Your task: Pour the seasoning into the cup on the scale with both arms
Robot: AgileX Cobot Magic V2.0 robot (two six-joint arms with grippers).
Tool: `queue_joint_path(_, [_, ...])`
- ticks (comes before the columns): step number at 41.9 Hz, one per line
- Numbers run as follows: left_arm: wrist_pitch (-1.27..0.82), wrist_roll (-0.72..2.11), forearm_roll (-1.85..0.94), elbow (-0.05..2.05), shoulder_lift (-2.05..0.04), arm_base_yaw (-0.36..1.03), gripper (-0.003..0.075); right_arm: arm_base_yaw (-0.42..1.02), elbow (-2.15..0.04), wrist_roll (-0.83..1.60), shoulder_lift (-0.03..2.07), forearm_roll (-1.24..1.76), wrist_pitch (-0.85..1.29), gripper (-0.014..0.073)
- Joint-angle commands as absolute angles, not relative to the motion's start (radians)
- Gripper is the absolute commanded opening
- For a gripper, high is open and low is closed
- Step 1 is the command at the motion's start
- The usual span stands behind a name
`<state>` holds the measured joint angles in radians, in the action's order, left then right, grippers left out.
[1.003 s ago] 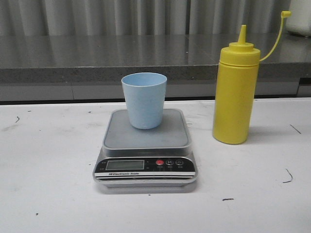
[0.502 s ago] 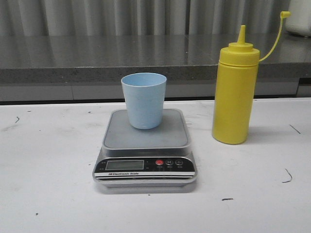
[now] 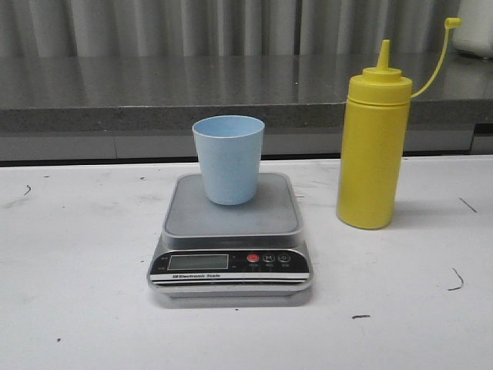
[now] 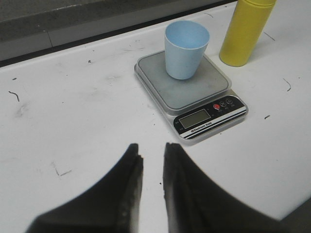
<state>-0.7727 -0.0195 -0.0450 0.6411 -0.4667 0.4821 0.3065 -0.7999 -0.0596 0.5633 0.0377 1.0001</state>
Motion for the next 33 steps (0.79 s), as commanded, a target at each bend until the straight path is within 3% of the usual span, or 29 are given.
queue_joint_path(1, [-0.701, -0.024, -0.050, 0.666, -0.470, 0.484, 0.0112, 0.306, -0.834, -0.058, 0.565, 0.045, 0.931, 0.0647])
queue_joint_path(14, [-0.701, -0.024, -0.050, 0.666, -0.470, 0.484, 0.0112, 0.306, -0.834, -0.058, 0.565, 0.000, 0.931, 0.0626])
queue_joint_path(19, [-0.701, -0.024, -0.050, 0.666, -0.470, 0.484, 0.0112, 0.306, -0.834, -0.058, 0.565, 0.000, 0.933, 0.0463])
queue_joint_path(27, [-0.701, -0.024, -0.050, 0.666, -0.470, 0.484, 0.0112, 0.306, -0.834, -0.058, 0.565, 0.000, 0.933, 0.0031])
queue_joint_path(30, [-0.701, -0.024, -0.050, 0.666, -0.470, 0.484, 0.0111, 0.306, -0.834, -0.058, 0.565, 0.000, 0.933, -0.0068])
queue_joint_path(33, [-0.701, -0.024, -0.050, 0.666, -0.470, 0.484, 0.0081, 0.306, -0.834, -0.058, 0.565, 0.000, 0.933, -0.0063])
